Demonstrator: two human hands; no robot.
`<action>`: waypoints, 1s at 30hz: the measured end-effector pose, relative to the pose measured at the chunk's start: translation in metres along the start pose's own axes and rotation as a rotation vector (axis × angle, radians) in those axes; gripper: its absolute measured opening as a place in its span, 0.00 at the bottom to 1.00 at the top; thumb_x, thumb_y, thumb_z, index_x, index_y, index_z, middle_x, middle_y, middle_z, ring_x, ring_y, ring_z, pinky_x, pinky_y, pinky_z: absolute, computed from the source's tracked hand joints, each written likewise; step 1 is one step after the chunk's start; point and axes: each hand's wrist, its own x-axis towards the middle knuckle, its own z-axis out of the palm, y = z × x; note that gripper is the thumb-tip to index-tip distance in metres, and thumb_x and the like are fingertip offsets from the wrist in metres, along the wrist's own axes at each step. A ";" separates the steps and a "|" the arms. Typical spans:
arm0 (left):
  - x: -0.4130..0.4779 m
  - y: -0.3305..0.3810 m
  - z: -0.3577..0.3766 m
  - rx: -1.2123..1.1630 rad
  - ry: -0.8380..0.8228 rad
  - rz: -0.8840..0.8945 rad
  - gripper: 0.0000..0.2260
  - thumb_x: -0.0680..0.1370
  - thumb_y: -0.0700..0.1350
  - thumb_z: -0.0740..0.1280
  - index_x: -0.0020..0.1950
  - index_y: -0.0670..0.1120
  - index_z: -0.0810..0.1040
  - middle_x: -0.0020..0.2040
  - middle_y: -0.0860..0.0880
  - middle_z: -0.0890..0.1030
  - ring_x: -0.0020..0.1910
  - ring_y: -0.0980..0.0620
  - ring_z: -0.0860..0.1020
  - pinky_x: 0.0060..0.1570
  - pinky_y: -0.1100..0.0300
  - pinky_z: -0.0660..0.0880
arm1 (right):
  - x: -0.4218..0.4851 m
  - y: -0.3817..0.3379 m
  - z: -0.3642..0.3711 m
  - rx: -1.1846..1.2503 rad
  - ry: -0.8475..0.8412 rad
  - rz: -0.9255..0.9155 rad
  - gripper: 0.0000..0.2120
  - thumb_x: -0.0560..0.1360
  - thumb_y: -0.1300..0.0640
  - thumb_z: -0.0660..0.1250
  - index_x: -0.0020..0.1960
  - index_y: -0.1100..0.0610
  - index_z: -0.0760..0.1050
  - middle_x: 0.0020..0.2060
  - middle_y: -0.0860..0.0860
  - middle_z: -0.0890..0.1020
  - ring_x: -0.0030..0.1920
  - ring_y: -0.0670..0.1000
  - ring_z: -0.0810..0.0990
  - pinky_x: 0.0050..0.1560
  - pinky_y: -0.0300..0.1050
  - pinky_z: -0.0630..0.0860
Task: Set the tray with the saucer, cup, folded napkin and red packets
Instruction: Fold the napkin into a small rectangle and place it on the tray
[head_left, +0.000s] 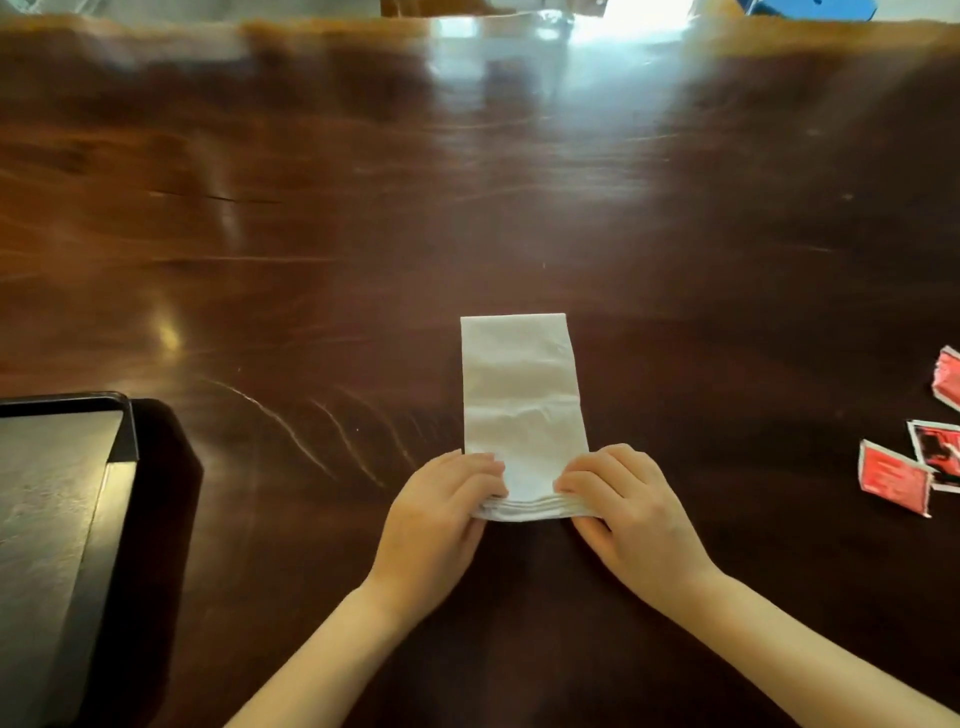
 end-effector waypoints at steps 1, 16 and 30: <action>-0.002 -0.001 0.001 -0.010 -0.004 -0.004 0.07 0.73 0.39 0.64 0.47 0.45 0.80 0.53 0.49 0.83 0.57 0.52 0.78 0.62 0.55 0.72 | -0.001 0.000 0.000 0.014 0.002 -0.002 0.07 0.69 0.63 0.68 0.46 0.56 0.80 0.45 0.49 0.81 0.47 0.52 0.76 0.50 0.44 0.72; 0.097 -0.021 0.023 0.346 -0.357 0.014 0.28 0.78 0.55 0.42 0.75 0.46 0.58 0.76 0.46 0.60 0.76 0.46 0.55 0.72 0.54 0.39 | -0.007 0.004 0.007 0.092 -0.020 -0.089 0.08 0.69 0.65 0.70 0.48 0.60 0.79 0.53 0.53 0.82 0.58 0.52 0.77 0.64 0.41 0.71; 0.092 -0.021 -0.038 -0.675 -0.505 -0.416 0.23 0.75 0.64 0.53 0.64 0.57 0.76 0.66 0.59 0.74 0.71 0.60 0.65 0.72 0.61 0.59 | 0.042 0.005 -0.026 0.527 0.102 0.122 0.08 0.73 0.56 0.68 0.49 0.59 0.80 0.42 0.49 0.83 0.43 0.44 0.81 0.45 0.39 0.78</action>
